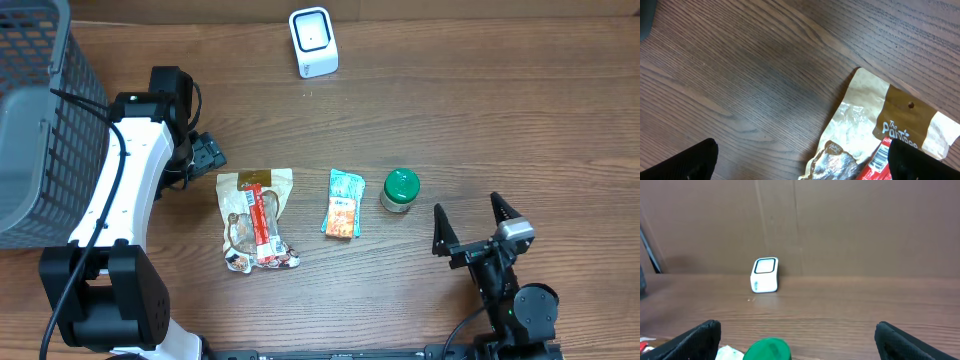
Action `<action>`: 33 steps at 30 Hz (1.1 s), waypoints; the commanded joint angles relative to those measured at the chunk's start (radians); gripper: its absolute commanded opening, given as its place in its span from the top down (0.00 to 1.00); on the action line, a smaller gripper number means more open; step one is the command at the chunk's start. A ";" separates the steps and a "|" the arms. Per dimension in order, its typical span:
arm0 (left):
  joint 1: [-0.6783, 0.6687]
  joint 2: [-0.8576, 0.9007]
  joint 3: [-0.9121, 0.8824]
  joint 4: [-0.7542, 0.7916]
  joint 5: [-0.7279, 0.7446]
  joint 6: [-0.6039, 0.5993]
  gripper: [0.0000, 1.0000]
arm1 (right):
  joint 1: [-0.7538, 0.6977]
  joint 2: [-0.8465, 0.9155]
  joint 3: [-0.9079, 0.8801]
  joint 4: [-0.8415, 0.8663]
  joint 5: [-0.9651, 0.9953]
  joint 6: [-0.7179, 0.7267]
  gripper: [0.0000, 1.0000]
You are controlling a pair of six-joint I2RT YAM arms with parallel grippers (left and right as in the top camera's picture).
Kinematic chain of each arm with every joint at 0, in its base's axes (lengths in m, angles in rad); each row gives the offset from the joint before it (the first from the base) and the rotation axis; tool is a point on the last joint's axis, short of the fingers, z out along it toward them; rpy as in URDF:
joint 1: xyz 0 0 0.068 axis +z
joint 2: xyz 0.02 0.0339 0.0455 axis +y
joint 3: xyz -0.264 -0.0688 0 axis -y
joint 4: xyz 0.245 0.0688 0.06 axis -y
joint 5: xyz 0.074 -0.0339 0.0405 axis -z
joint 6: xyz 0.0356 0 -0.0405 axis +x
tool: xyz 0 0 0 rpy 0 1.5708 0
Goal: Scan the item barcode
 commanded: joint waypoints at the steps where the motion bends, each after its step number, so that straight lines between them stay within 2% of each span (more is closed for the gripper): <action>1: 0.002 -0.003 0.014 0.001 -0.002 -0.003 0.01 | 0.000 -0.010 -0.011 0.008 0.012 -0.003 0.00; 11: 0.002 -0.003 0.014 0.001 -0.002 -0.003 0.00 | 0.000 -0.010 -0.011 0.034 -0.007 0.001 0.00; 19: 0.002 -0.003 0.014 0.001 -0.002 -0.003 0.01 | 0.000 -0.010 0.017 0.108 -0.314 0.001 0.00; 27: 0.002 -0.003 0.014 0.008 -0.002 -0.003 0.00 | 0.000 -0.010 0.236 -0.177 -0.296 0.045 0.00; 33: 0.002 -0.003 0.014 0.009 -0.002 -0.003 0.00 | 0.000 0.026 0.514 -0.394 -0.186 0.045 0.00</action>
